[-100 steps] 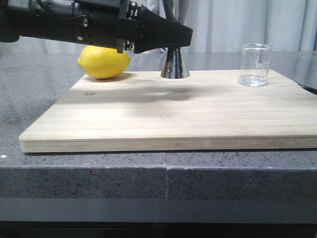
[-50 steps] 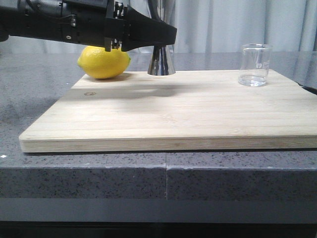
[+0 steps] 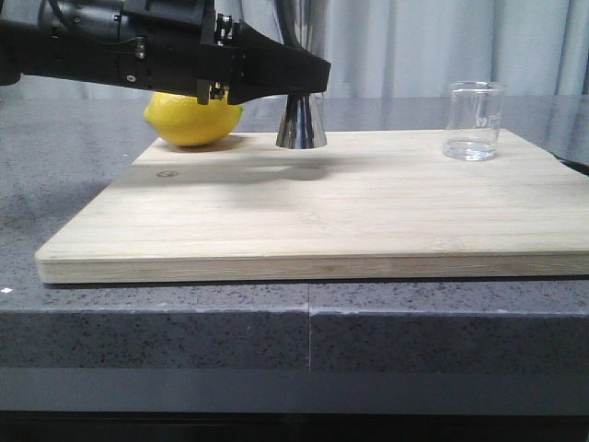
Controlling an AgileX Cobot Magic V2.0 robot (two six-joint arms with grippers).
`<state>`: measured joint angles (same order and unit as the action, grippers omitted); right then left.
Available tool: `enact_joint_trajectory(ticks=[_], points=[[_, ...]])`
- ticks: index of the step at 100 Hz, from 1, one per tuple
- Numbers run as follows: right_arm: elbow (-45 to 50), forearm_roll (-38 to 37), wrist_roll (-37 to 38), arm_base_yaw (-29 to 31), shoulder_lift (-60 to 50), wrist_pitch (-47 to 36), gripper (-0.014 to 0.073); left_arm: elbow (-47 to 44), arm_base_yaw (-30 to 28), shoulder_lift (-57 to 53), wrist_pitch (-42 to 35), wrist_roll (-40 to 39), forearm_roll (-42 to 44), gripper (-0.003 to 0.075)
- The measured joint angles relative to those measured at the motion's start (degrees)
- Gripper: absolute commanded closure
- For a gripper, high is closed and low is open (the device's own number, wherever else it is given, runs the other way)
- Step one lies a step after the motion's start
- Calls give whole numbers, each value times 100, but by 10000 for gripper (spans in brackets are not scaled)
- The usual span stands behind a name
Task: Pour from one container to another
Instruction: 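Lower the filled steel jigger onto the board with the left gripper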
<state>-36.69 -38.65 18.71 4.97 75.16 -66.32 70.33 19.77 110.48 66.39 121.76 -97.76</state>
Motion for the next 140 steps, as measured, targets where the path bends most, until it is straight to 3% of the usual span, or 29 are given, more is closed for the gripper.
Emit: enact_joint_trajectory(ticks=[140], points=[[0,0,30,0,0,0,4,0,0,38,11,19,142,662]])
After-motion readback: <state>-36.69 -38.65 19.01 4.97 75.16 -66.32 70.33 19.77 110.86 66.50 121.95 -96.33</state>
